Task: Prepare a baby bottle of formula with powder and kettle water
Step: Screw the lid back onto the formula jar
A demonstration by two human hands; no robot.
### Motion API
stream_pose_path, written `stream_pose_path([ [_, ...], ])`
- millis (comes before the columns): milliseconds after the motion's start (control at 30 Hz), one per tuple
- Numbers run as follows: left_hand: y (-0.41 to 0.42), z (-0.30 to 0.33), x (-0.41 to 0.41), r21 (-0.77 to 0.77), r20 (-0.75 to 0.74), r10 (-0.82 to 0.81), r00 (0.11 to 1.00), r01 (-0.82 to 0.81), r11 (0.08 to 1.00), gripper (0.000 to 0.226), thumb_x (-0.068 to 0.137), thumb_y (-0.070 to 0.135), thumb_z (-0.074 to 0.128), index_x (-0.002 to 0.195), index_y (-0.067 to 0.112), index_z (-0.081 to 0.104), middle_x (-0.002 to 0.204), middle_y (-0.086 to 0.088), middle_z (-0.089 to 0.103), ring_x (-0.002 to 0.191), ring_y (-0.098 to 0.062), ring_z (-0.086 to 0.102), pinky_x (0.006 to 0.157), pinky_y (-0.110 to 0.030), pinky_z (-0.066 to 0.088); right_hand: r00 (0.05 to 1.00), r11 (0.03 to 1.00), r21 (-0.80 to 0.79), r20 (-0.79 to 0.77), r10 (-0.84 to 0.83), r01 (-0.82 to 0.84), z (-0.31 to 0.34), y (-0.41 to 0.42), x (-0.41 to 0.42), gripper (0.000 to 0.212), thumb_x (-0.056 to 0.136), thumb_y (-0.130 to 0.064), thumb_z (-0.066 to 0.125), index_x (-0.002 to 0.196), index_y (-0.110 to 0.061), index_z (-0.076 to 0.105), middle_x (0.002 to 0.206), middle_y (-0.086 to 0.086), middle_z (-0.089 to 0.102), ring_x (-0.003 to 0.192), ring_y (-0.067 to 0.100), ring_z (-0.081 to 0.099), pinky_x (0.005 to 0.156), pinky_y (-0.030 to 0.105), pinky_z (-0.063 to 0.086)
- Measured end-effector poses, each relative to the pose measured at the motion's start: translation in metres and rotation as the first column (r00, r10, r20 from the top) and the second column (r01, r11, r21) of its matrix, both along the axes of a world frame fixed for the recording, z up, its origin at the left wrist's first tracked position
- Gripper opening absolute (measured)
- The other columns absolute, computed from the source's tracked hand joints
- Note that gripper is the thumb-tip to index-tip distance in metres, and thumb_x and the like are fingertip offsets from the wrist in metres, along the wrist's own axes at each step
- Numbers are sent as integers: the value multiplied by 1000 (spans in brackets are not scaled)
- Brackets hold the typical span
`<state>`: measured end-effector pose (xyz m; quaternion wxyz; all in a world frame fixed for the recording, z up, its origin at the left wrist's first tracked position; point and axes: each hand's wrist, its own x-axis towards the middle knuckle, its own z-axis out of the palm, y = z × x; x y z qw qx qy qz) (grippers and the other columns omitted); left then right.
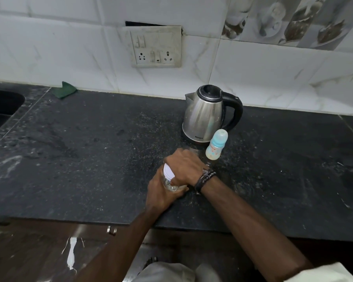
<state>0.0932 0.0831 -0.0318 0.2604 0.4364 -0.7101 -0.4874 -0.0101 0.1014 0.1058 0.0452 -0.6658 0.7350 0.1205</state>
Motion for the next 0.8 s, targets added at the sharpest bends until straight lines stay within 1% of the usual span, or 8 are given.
stream_pose_path([
  [100, 0, -2, 2, -7, -19, 27, 999, -27, 1000, 96, 50, 42, 100, 132, 32, 51, 128, 3, 67, 114, -10, 65, 97, -35, 55, 997, 991, -111, 33, -65, 69, -2, 4, -2, 49, 86, -55, 61, 106, -11, 67, 111, 15, 68, 99, 35, 66, 74, 36, 46],
  [167, 1, -3, 3, -12, -15, 25, 1000, -25, 1000, 100, 48, 48, 98, 134, 26, 52, 126, 4, 67, 112, -10, 65, 95, -33, 55, 990, 976, -167, 52, -135, 142, -8, 7, 0, 52, 87, -60, 56, 100, -10, 68, 106, 14, 70, 96, 34, 66, 70, 34, 42],
  [300, -2, -6, 3, -4, 26, -12, 1000, 12, 1000, 101, 50, 70, 76, 132, 13, 57, 122, -2, 69, 111, -16, 66, 95, -40, 56, 956, 931, -220, 73, -283, 292, -19, 4, 15, 46, 90, -55, 53, 100, -13, 71, 103, 10, 69, 96, 29, 66, 68, 33, 40],
  [467, -4, -10, 1, 11, 56, -68, 996, 67, 998, 100, 58, 66, 76, 137, 9, 54, 127, -9, 66, 116, -21, 64, 99, -44, 53, 941, 910, -238, 83, -328, 338, -24, 5, 17, 48, 93, -53, 50, 102, -12, 71, 106, 11, 69, 99, 30, 65, 74, 34, 44],
  [567, -4, -11, 3, -15, 6, -58, 998, 58, 998, 99, 51, 69, 79, 132, 19, 54, 118, 3, 69, 106, -9, 67, 90, -33, 55, 947, 910, -263, 106, -304, 321, -27, 14, 14, 54, 96, -58, 43, 98, -11, 71, 103, 13, 70, 96, 31, 67, 71, 34, 42],
  [633, -5, -11, 3, -16, -24, -43, 999, 43, 999, 84, 48, 67, 83, 120, 38, 53, 109, 9, 70, 99, -2, 67, 82, -28, 54, 947, 909, -265, 120, -298, 320, -29, 21, 12, 59, 98, -60, 37, 97, -11, 70, 102, 13, 71, 94, 32, 68, 68, 33, 37],
  [733, -8, -11, 0, -25, -68, -35, 997, 33, 999, 82, 44, 59, 91, 115, 55, 50, 113, 19, 68, 105, 2, 65, 86, -24, 53, 931, 887, -286, 153, -331, 362, -28, 32, 5, 63, 101, -58, 31, 99, -9, 70, 105, 15, 71, 96, 33, 68, 69, 33, 38],
  [800, -12, -11, -3, -22, -84, -48, 995, 46, 999, 85, 44, 56, 95, 117, 54, 50, 113, 22, 68, 106, 5, 65, 89, -29, 57, 911, 861, -304, 197, -363, 409, -26, 38, 1, 65, 103, -55, 27, 100, -6, 70, 106, 17, 71, 96, 35, 67, 73, 36, 44],
])
